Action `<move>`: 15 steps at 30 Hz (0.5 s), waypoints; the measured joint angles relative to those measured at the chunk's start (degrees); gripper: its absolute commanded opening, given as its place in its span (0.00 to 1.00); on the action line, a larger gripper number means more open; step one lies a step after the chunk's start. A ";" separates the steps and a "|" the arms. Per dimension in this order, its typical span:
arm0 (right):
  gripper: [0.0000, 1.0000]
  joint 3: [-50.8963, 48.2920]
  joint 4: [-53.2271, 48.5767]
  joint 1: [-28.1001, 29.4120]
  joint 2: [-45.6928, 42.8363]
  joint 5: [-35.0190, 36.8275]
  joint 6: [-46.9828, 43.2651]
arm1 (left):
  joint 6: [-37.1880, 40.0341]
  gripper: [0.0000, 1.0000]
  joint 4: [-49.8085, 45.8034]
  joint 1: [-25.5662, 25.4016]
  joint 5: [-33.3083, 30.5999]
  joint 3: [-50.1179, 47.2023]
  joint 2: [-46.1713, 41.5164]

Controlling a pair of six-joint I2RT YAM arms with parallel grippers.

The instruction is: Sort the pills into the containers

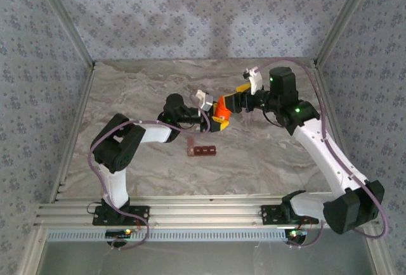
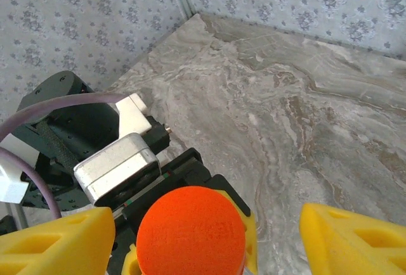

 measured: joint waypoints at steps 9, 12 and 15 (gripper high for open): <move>0.71 0.94 -1.46 1.73 3.34 -1.05 -1.95 | 0.00 0.00 0.00 0.00 0.00 0.00 0.00; 0.63 0.94 -1.68 2.14 3.87 -1.01 -2.49 | 0.00 0.00 0.00 0.00 0.00 0.00 0.00; 0.54 0.94 -1.92 2.47 4.24 -0.98 -2.75 | 0.00 0.00 -0.02 0.00 0.00 0.00 0.00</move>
